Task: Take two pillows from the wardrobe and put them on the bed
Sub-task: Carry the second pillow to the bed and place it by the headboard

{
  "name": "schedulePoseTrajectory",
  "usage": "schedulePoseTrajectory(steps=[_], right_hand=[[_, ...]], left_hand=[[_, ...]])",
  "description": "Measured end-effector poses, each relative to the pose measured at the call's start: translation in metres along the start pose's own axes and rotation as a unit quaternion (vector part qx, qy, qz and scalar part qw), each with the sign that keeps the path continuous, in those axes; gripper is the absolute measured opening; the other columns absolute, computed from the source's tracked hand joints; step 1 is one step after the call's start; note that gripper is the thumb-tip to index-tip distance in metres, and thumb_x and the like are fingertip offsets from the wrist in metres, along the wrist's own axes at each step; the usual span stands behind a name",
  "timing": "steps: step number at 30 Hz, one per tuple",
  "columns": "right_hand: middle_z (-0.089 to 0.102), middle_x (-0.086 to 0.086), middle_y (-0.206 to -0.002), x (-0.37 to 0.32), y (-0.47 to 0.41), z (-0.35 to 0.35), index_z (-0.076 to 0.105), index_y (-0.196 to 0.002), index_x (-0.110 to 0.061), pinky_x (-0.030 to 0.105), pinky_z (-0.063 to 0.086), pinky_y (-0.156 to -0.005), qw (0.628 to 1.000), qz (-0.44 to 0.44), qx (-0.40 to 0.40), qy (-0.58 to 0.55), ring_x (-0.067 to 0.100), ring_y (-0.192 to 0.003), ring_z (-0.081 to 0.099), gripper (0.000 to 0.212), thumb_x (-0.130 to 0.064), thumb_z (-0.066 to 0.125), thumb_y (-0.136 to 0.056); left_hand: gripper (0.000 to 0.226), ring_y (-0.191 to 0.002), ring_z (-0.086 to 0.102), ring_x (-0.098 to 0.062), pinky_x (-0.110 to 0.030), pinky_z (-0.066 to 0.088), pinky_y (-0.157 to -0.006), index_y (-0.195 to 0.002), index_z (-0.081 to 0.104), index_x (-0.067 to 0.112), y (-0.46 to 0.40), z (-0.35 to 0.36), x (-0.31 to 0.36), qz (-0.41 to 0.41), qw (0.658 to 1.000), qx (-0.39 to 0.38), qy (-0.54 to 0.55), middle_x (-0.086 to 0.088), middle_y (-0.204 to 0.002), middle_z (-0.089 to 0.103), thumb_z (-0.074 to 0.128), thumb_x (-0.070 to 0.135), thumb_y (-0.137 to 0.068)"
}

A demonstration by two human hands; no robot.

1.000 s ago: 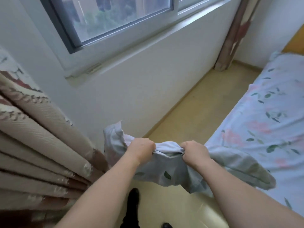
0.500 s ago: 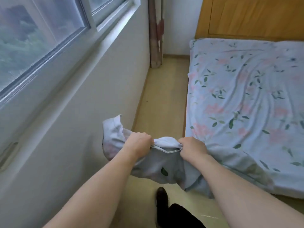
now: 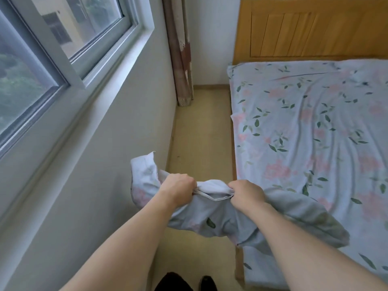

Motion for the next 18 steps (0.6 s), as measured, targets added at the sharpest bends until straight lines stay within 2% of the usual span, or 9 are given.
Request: schedulePoseTrajectory(steps=[5,9,13,18], right_hand=[[0.056,0.001,-0.08,-0.013,-0.08,-0.032,0.052,-0.073,-0.02,0.026,0.037,-0.063,1.0,0.011,0.006,0.008,0.027,-0.074,0.051,0.019,-0.002,0.045,-0.074],[0.061,0.002,-0.085,-0.033,-0.166,-0.054,0.061,-0.084,-0.02,0.027,0.039,-0.063,1.0,0.023,0.011,0.008,0.027,-0.075,0.053,0.026,-0.002,0.045,-0.074],[0.061,0.001,-0.084,-0.056,-0.236,-0.081,0.06,-0.081,-0.021,0.026,0.039,-0.063,0.999,0.037,0.002,0.013,0.026,-0.074,0.053,0.025,-0.002,0.045,-0.075],[0.055,0.0,-0.079,-0.072,-0.309,-0.116,0.053,-0.075,-0.023,0.027,0.037,-0.063,0.999,0.048,0.019,-0.007,0.027,-0.073,0.05,0.023,-0.001,0.045,-0.073]], left_hand=[[0.012,-0.074,0.061,-0.033,-0.031,0.033,-0.056,-0.076,0.058,0.017,-0.076,-0.018,-0.049,0.015,1.0,0.014,-0.011,-0.009,-0.082,0.065,0.049,0.01,-0.077],[0.011,-0.073,0.06,-0.035,-0.03,0.032,-0.057,-0.069,0.052,0.02,-0.151,-0.029,-0.107,0.03,0.999,0.017,-0.008,-0.009,-0.082,0.066,0.05,0.013,-0.077],[0.013,-0.066,0.053,-0.032,-0.03,0.033,-0.057,-0.067,0.05,0.021,-0.213,-0.048,-0.163,0.039,0.999,0.019,-0.006,-0.008,-0.08,0.065,0.049,0.015,-0.078],[0.011,-0.071,0.057,-0.034,-0.03,0.034,-0.057,-0.069,0.053,0.021,-0.287,-0.077,-0.214,0.059,0.998,0.024,-0.016,-0.007,-0.08,0.064,0.049,0.014,-0.077]])
Point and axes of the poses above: each hand's wrist, its own y-axis away from the middle knuckle, its own z-axis out of the palm, x = y × z, the point moved 8 cm from there along -y, towards the middle knuckle
